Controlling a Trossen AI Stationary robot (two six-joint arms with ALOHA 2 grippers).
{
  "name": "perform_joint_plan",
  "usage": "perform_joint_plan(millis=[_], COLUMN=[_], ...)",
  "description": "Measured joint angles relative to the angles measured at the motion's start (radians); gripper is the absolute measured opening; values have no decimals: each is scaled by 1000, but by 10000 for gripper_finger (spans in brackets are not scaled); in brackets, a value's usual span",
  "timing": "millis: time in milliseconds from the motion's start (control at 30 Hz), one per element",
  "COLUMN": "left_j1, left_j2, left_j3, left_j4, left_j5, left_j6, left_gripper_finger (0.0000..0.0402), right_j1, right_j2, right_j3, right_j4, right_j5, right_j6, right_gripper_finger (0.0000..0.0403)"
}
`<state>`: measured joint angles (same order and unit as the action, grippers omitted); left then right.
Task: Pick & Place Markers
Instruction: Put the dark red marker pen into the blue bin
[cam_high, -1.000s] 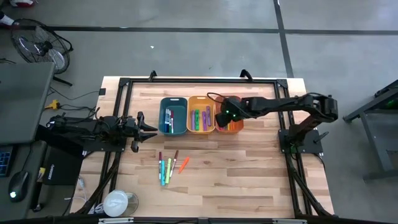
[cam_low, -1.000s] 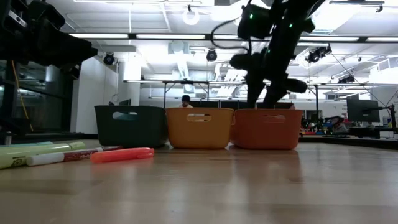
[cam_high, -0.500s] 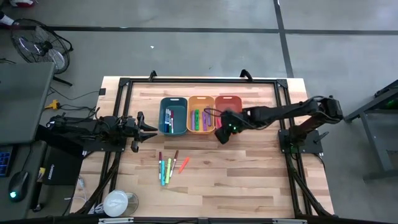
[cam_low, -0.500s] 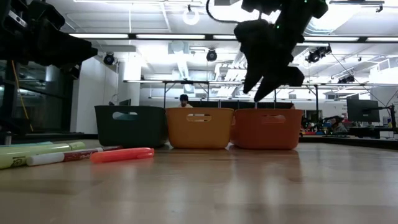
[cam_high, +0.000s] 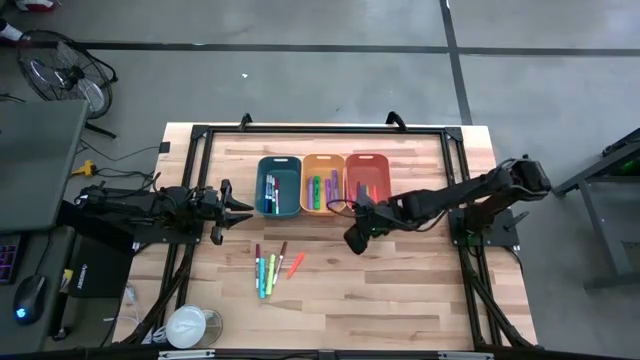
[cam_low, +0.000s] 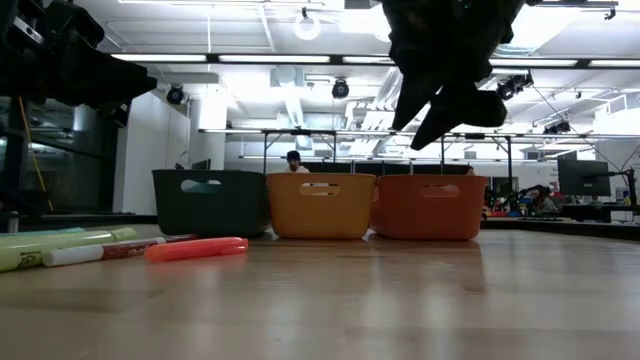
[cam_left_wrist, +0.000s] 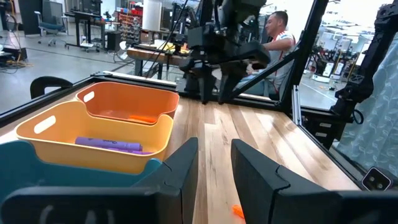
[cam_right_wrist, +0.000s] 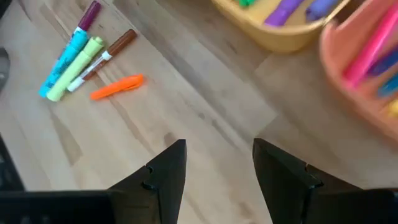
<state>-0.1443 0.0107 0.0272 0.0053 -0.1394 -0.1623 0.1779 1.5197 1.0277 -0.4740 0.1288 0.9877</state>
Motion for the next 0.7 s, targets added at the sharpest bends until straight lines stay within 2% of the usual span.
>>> perform_joint_plan(millis=[200, 700], left_j1=[0, 0], left_j2=[0, 0], left_j3=[0, 0], left_j4=[0, 0], left_j5=[0, 0], left_j6=[0, 0], left_gripper_finger=[94, 94], right_j1=[37, 71], right_j2=[96, 451], right_j3=[92, 514], right_j4=[0, -8], right_j5=[2, 11], right_j6=[148, 218], right_gripper_finger=[172, 170])
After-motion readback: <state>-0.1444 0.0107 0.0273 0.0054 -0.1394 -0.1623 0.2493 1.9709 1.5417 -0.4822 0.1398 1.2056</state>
